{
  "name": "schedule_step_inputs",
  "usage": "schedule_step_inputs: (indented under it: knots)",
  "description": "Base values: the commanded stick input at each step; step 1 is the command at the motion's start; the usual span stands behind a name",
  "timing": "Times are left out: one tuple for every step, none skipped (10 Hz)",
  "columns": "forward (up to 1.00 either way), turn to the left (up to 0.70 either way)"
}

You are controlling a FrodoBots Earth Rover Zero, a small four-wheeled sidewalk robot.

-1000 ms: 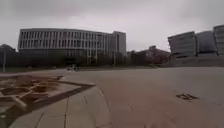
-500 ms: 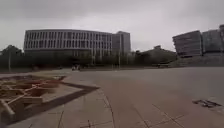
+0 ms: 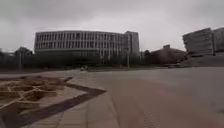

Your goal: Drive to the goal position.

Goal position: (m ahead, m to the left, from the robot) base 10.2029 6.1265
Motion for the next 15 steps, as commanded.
schedule_step_inputs:
  knots:
    - [0.70,0.35]
    - [0.70,0.22]
    - [0.70,0.09]
    - [0.70,0.00]
    - [0.70,0.04]
    - [0.70,0.17]
    - [0.70,0.25]
    - [0.70,0.10]
    - [0.70,0.08]
    - [0.70,0.21]
    - [0.70,0.09]
    - [0.70,0.04]
    - [0.70,0.00]
    - [0.70,0.00]
    - [0.70,0.00]
